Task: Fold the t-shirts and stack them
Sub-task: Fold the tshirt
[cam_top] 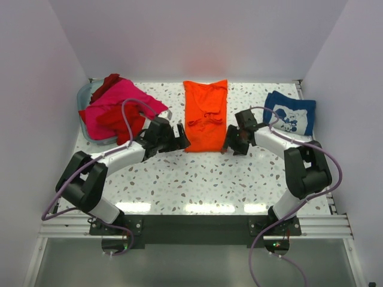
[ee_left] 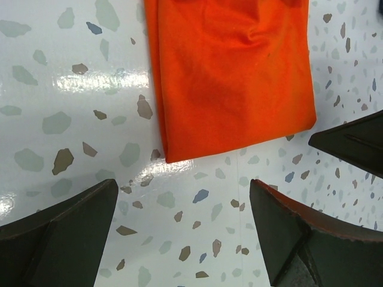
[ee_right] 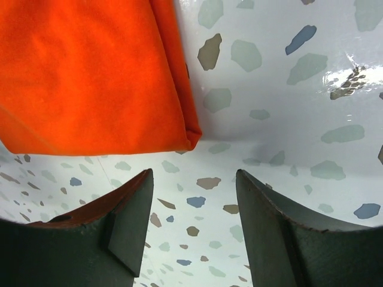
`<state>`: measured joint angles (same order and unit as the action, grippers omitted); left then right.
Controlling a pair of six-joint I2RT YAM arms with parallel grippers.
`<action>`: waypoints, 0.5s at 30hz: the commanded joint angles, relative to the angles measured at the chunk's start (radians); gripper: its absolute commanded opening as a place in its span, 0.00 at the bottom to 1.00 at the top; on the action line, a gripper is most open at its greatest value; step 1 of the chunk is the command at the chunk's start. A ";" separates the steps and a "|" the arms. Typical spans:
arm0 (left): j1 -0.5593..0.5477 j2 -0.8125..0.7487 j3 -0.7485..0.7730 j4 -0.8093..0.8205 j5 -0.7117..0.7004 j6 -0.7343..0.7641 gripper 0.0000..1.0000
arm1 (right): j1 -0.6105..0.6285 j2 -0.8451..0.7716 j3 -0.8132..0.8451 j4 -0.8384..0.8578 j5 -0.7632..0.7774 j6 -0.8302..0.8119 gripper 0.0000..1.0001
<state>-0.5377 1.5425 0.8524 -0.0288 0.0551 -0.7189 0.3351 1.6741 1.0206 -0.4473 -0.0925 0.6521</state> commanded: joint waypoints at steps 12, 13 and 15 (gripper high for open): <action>-0.021 0.117 0.091 0.030 -0.049 -0.021 0.95 | -0.008 0.131 0.145 0.039 0.005 0.017 0.50; -0.021 0.123 0.096 -0.006 -0.051 -0.022 0.95 | -0.008 0.142 0.142 0.042 0.004 0.021 0.50; -0.021 0.137 0.105 -0.006 -0.052 -0.020 0.95 | -0.008 0.150 0.131 0.045 0.008 0.021 0.48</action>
<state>-0.5533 1.6646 0.9127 -0.0334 0.0223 -0.7258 0.3313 1.8118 1.1347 -0.4229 -0.0780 0.6594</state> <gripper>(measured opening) 0.950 0.490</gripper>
